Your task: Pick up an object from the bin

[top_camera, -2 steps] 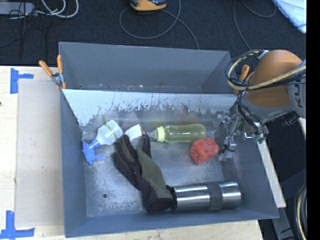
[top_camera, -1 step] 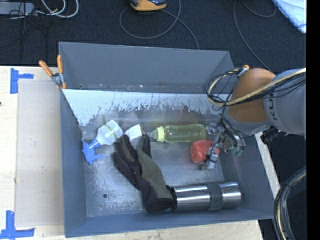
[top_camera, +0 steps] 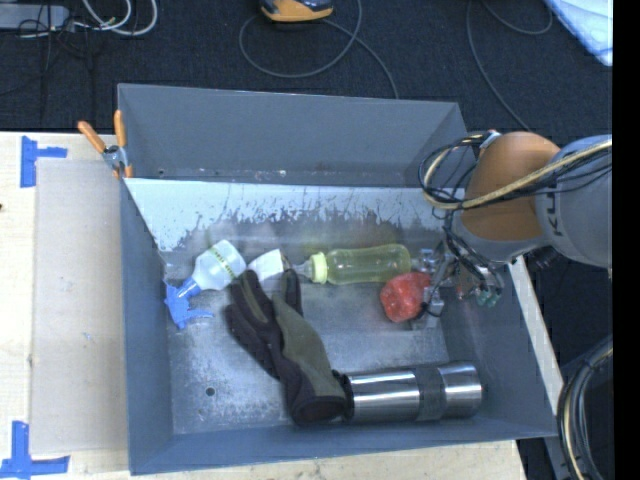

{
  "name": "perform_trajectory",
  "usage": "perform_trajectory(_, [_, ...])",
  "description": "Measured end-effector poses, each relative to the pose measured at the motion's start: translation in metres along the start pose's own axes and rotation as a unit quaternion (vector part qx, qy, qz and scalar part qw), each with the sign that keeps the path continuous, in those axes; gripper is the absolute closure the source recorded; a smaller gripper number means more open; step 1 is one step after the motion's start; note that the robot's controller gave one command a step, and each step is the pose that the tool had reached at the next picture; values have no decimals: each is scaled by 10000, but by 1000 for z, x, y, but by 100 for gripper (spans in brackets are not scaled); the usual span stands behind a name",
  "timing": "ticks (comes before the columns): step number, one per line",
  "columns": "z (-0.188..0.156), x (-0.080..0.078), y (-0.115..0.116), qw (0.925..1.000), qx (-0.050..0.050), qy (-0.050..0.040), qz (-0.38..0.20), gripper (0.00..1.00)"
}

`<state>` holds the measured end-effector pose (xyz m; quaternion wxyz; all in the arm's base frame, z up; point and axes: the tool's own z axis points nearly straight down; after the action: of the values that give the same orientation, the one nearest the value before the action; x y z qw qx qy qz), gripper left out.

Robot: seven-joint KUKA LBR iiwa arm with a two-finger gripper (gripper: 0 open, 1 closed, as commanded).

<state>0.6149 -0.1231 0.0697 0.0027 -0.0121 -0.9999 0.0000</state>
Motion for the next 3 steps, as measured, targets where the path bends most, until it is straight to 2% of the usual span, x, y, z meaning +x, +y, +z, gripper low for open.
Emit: perform_trajectory(3, [-4,0,1,10000,-1,-1,-4,100])
